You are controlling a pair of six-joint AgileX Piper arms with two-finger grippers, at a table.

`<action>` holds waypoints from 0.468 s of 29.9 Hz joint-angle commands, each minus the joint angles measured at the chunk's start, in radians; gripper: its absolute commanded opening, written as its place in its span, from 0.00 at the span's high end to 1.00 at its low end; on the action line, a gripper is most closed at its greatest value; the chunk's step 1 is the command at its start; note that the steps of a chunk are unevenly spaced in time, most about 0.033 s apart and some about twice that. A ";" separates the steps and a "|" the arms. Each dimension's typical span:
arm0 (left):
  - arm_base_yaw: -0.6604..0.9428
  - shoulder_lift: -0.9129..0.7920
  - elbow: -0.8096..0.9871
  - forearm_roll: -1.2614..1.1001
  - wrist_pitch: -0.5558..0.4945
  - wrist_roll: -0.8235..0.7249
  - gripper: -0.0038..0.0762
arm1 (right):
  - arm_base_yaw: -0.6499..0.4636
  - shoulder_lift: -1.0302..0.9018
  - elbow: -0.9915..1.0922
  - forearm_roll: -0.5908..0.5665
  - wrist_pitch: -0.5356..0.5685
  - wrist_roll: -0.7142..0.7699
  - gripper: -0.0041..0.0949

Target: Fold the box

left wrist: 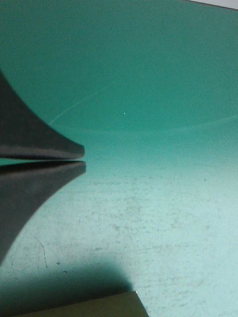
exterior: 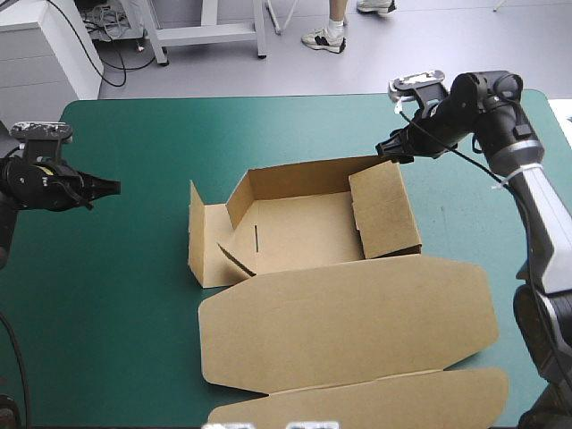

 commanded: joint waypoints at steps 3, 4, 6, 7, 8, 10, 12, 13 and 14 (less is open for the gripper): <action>0.014 -0.033 -0.033 -0.018 -0.017 0.002 0.96 | -0.003 -0.156 -0.033 -0.074 -0.019 0.109 0.40; 0.014 -0.033 -0.033 -0.020 -0.015 0.002 0.96 | -0.003 -0.172 -0.033 -0.079 -0.019 0.109 0.40; 0.014 -0.033 -0.033 -0.036 -0.011 0.002 0.96 | -0.003 -0.198 -0.031 -0.083 -0.019 0.109 0.40; 0.014 -0.033 -0.033 -0.053 -0.008 0.002 0.96 | -0.003 -0.211 -0.024 -0.083 -0.019 0.109 0.40; 0.014 -0.033 -0.033 -0.068 -0.006 0.002 0.96 | -0.003 -0.220 -0.013 -0.081 -0.019 0.109 0.40; 0.014 -0.033 -0.033 -0.111 0.002 0.016 0.96 | -0.003 -0.231 0.018 -0.064 -0.019 0.109 0.40; 0.014 -0.033 -0.033 -0.143 0.020 0.043 0.96 | -0.003 -0.231 0.067 -0.044 -0.019 0.109 0.40; 0.014 -0.033 -0.033 -0.159 0.032 0.057 0.96 | -0.003 -0.228 0.092 -0.035 -0.021 0.109 0.40; 0.014 -0.033 -0.033 -0.175 0.041 0.069 0.96 | -0.003 -0.223 0.117 -0.030 -0.029 0.109 0.40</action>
